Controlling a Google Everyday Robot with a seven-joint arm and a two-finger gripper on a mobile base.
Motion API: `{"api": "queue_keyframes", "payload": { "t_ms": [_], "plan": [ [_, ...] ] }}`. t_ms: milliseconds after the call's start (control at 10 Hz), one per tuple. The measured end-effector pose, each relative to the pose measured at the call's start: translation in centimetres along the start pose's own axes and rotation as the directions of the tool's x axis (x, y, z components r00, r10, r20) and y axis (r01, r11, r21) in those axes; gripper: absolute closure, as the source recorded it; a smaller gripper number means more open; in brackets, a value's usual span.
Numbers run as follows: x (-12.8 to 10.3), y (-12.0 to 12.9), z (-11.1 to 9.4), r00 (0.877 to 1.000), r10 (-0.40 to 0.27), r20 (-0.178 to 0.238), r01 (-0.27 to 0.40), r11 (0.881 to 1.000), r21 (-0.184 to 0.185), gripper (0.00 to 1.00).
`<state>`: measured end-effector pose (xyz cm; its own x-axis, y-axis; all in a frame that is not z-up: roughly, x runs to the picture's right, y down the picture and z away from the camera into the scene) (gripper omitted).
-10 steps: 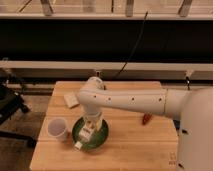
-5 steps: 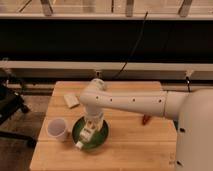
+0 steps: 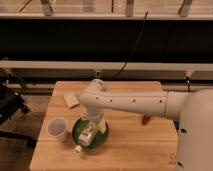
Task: Place the bottle in the ceramic bowl
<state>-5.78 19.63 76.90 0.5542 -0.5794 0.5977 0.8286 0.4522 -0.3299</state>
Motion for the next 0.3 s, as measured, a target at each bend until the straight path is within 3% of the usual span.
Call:
{"api": "queue_keyframes", "payload": {
  "t_ms": [300],
  "plan": [
    [0.20, 0.25, -0.49, 1.000, -0.001, 0.000, 0.001, 1.000, -0.004, 0.20]
  ]
}}
